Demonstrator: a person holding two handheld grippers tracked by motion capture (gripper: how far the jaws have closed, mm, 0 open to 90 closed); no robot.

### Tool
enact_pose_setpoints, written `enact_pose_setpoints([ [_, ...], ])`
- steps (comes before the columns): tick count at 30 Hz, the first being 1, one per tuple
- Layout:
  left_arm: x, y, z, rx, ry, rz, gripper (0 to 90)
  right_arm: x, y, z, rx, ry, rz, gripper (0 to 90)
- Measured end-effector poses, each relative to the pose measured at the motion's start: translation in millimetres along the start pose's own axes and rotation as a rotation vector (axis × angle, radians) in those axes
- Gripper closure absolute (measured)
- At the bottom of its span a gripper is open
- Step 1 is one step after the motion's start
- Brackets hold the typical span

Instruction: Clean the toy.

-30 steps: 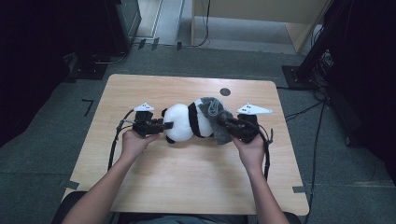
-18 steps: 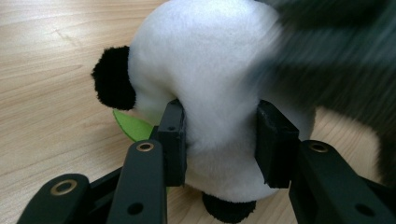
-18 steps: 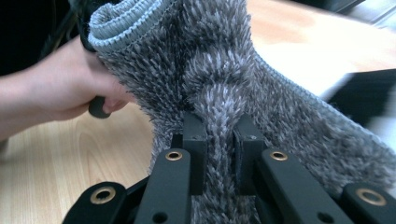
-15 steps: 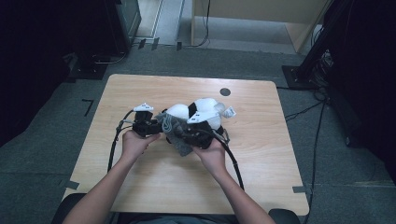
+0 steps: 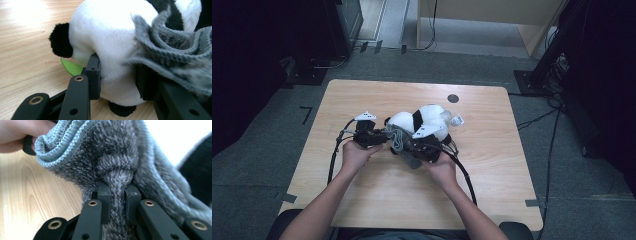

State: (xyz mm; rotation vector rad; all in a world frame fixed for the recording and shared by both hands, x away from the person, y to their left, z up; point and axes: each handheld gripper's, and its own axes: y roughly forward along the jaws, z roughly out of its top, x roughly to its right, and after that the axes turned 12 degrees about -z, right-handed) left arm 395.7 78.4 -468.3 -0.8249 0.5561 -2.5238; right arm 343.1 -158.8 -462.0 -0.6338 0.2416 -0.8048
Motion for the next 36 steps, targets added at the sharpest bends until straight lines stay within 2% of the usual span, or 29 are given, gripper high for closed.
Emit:
enact_pose_setpoints([
  [5, -1.4, 0.1, 1.5, -0.012, 0.01, 0.002, 61.9, 12.5, -13.9, -4.4, -0.016, 0.019, -0.049, 79.6],
  [11, -3.4, 0.3, 4.3, -0.021, 0.004, -0.007, 62.1, 30.7, -38.3, -8.0, -0.004, 0.045, -0.112, 79.8],
  [14, -5.3, 0.4, 4.4, -0.016, -0.003, -0.015, 62.0, 42.3, -50.8, -11.1, 0.011, 0.073, -0.147, 79.7],
  [20, -6.1, 1.0, 4.3, -0.004, -0.007, -0.019, 62.0, 69.6, -71.9, -21.9, 0.037, 0.159, -0.204, 79.5],
  [26, -7.2, 1.0, 3.7, 0.004, -0.002, -0.019, 61.6, 93.0, -85.2, -32.6, 0.027, 0.268, -0.248, 79.8],
  [28, -7.5, 0.9, 3.5, 0.005, 0.0, -0.017, 61.4, 94.8, -89.9, -32.3, 0.031, 0.282, -0.256, 79.9],
  [30, -7.9, 0.6, 3.4, 0.006, 0.001, -0.018, 61.1, 92.7, -95.1, -29.5, 0.05, 0.275, -0.251, 79.9],
  [36, -9.3, 0.0, 4.2, 0.017, -0.014, -0.035, 60.9, 72.4, -100.1, -14.8, 0.093, 0.227, -0.187, 79.9],
])
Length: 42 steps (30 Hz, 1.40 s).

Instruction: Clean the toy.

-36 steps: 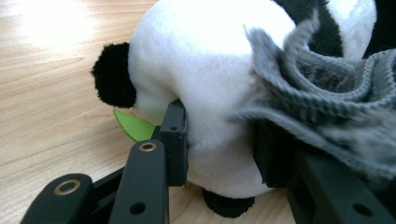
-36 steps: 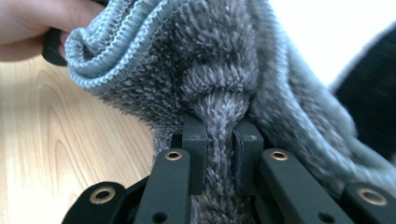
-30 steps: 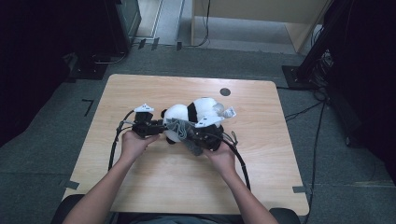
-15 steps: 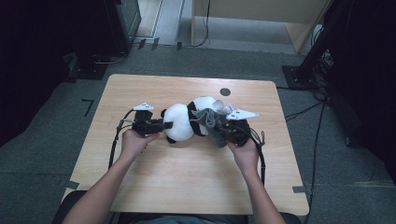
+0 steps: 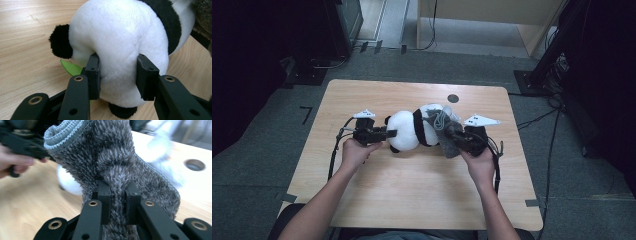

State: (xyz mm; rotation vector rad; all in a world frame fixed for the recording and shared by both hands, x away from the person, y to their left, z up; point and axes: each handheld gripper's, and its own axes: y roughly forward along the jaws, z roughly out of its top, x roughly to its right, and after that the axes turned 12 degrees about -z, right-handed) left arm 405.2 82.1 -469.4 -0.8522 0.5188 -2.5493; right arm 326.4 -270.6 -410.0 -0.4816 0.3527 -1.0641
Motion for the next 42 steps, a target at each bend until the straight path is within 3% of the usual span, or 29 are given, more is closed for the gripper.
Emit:
enact_pose_setpoints([
  [4, 1.5, 0.5, 0.4, 0.003, 0.0, 0.006, 61.0, -23.5, 8.8, 4.0, -0.009, -0.031, 0.095, 79.9],
  [11, 2.8, 0.1, 0.7, 0.002, -0.008, 0.005, 61.1, -76.6, 38.7, 2.4, -0.069, -0.14, 0.26, 79.9],
  [15, 4.2, -0.2, 0.9, -0.001, -0.007, 0.009, 61.2, -100.4, 62.2, -3.5, -0.124, -0.197, 0.312, 79.9],
  [18, 4.7, -0.4, 0.8, -0.004, -0.011, 0.008, 61.3, -108.4, 81.7, -10.3, -0.174, -0.208, 0.33, 79.9],
  [23, 4.9, -0.3, -1.6, -0.003, -0.006, 0.008, 61.3, -104.5, 107.0, -24.1, -0.257, -0.228, 0.294, 79.8],
  [26, 5.7, -0.3, -2.1, -0.015, 0.004, 0.019, 61.6, -97.5, 112.1, -28.8, -0.283, -0.2, 0.304, 79.7],
  [33, 7.1, 0.1, -2.3, -0.03, 0.027, 0.038, 62.2, -81.8, 103.4, -33.6, -0.312, -0.231, 0.249, 79.5],
  [42, 5.8, 0.0, -2.7, -0.025, 0.014, 0.024, 62.3, -40.7, 84.0, -30.7, -0.313, -0.155, 0.16, 79.3],
])
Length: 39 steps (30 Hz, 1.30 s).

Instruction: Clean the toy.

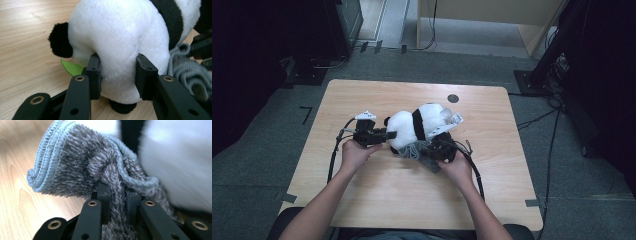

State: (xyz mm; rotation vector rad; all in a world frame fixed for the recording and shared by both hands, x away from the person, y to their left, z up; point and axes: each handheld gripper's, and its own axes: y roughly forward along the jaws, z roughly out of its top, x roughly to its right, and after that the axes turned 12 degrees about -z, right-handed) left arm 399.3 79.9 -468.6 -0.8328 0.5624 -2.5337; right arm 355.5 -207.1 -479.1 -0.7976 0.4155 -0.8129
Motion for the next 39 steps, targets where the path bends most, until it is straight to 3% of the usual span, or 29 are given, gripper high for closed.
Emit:
enact_pose_setpoints([
  [11, -0.8, 0.2, 0.1, 0.002, -0.011, -0.002, 62.9, 49.6, -30.0, -16.7, 0.04, 0.142, -0.085, 78.6],
  [27, -3.3, -1.0, -0.4, 0.007, -0.005, 0.005, 63.0, 96.5, -44.6, -37.2, 0.068, 0.302, -0.181, 78.6],
  [33, -4.1, -1.3, -0.7, 0.012, -0.002, 0.009, 63.0, 101.8, -61.1, -38.8, 0.14, 0.329, -0.192, 79.0],
  [39, -3.6, -1.6, -1.0, 0.009, 0.005, 0.011, 63.1, 84.5, -86.3, -24.9, 0.253, 0.288, -0.159, 79.4],
])
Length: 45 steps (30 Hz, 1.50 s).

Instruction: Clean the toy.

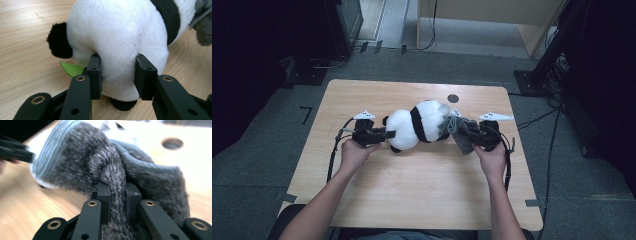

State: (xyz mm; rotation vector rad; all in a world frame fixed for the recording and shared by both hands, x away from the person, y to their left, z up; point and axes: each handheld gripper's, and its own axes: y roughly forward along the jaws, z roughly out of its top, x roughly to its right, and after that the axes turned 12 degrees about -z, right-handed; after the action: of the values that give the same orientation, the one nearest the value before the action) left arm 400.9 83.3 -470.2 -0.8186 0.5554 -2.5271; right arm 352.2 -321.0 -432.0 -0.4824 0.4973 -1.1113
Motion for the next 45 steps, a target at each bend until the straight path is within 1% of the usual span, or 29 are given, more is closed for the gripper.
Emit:
enact_pose_setpoints([
  [2, 0.3, 0.0, 0.0, 0.0, 0.001, 0.0, 63.1, -11.2, -4.1, 5.1, 0.021, -0.029, 0.017, 79.4],
  [5, 0.4, 0.0, 0.1, -0.001, 0.001, 0.001, 63.1, -31.3, -4.3, 11.7, 0.029, -0.08, 0.053, 79.4],
  [8, 0.8, 0.2, 0.2, 0.0, 0.0, 0.001, 63.2, -50.3, 0.7, 15.5, 0.026, -0.118, 0.083, 79.5],
  [11, 0.8, 0.3, 0.3, 0.003, -0.003, 0.0, 63.2, -67.7, 9.0, 17.0, 0.021, -0.142, 0.132, 79.5],
  [14, 0.8, 0.3, 0.4, 0.004, -0.004, 0.0, 63.2, -87.4, 20.3, 17.1, 0.004, -0.18, 0.182, 79.5],
  [16, 1.0, 0.3, 0.5, 0.004, -0.005, 0.001, 63.2, -101.9, 29.3, 16.2, -0.013, -0.209, 0.207, 79.5],
  [19, 2.6, 0.2, -0.3, 0.005, 0.0, 0.006, 63.2, -121.8, 45.1, 14.1, -0.038, -0.255, 0.253, 79.5],
  [22, 3.3, 0.2, -1.5, 0.01, -0.004, 0.006, 63.2, -140.1, 62.2, 9.3, -0.08, -0.292, 0.298, 79.6],
  [24, 3.3, -0.1, -1.9, 0.011, -0.008, 0.005, 63.2, -150.2, 73.1, 3.8, -0.109, -0.318, 0.316, 79.7],
  [26, 3.4, -0.1, -1.9, 0.011, -0.008, 0.006, 63.2, -157.2, 83.3, -2.2, -0.139, -0.331, 0.33, 79.7],
  [29, 3.8, 0.0, -2.4, 0.01, -0.005, 0.01, 63.3, -160.9, 95.4, -9.4, -0.177, -0.334, 0.344, 79.6],
  [32, 3.5, -0.1, -2.4, 0.009, -0.006, 0.009, 63.3, -156.9, 101.2, -14.1, -0.198, -0.342, 0.343, 79.6],
  [36, 3.1, 0.0, -2.0, 0.008, -0.008, 0.004, 63.4, -144.8, 97.2, -14.5, -0.209, -0.332, 0.332, 79.5],
  [37, 3.2, 0.0, -2.1, 0.007, -0.008, 0.003, 63.4, -141.2, 95.8, -14.5, -0.212, -0.322, 0.329, 79.4],
  [40, 3.1, 0.0, -1.9, 0.006, -0.007, 0.003, 63.5, -130.9, 93.3, -14.6, -0.24, -0.305, 0.323, 79.0],
  [43, 2.8, -0.1, -1.7, 0.004, -0.006, 0.002, 63.6, -121.4, 90.6, -14.5, -0.256, -0.306, 0.308, 78.9],
  [45, 2.6, 0.0, -1.5, 0.004, -0.008, 0.001, 63.6, -115.6, 87.4, -13.8, -0.259, -0.313, 0.283, 79.0],
])
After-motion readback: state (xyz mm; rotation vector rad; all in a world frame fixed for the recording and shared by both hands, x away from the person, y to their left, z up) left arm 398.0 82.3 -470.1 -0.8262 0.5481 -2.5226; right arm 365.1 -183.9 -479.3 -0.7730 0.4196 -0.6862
